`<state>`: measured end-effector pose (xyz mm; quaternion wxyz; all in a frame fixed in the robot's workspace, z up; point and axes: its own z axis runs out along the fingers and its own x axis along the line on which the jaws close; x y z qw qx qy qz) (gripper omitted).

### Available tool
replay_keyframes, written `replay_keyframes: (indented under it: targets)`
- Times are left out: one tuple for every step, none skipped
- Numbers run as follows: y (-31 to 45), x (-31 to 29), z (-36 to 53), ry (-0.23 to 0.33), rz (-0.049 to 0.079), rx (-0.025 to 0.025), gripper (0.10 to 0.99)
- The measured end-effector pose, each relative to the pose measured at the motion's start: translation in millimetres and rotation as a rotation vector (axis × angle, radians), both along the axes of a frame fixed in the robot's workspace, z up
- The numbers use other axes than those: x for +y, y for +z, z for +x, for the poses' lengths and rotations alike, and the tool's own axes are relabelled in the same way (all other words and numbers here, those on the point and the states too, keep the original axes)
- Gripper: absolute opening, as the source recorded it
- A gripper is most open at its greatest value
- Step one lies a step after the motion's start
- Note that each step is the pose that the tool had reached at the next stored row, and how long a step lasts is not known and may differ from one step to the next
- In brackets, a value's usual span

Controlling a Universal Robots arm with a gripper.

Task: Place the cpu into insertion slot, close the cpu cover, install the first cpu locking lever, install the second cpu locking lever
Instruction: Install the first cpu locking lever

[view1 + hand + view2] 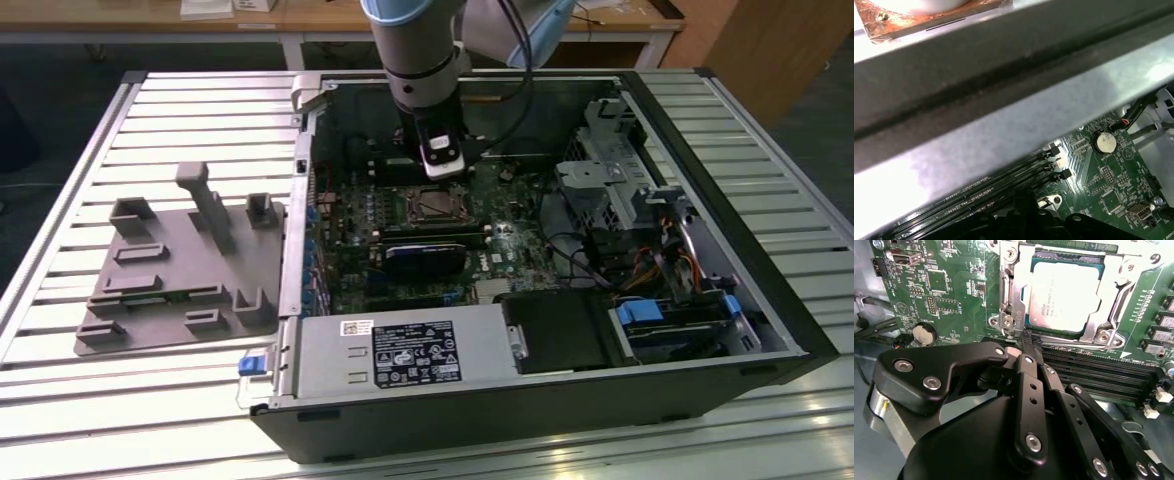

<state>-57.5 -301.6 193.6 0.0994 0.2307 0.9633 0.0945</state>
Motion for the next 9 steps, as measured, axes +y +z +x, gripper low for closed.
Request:
replay_keyframes:
  targets:
    - [0.7,0.1,0.0,0.000,0.000,-0.0003,0.102]
    - [1.8,0.1,0.1,0.000,0.000,-0.0005,0.102]
    - [3.2,0.0,0.0,0.000,0.000,-0.0001,0.102]
    - [4.2,0.0,0.0,0.000,0.000,0.0001,0.102]
    - [5.2,0.0,-0.1,0.000,0.000,0.0000,0.102]
    - [6.2,0.0,-0.1,0.000,0.000,0.0001,0.102]
    - [6.8,0.0,-0.1,0.000,0.000,0.0001,0.102]
    - [6.8,0.0,0.0,0.000,0.000,0.0000,0.102]
    - [6.8,0.0,0.0,0.000,0.000,0.0000,0.102]
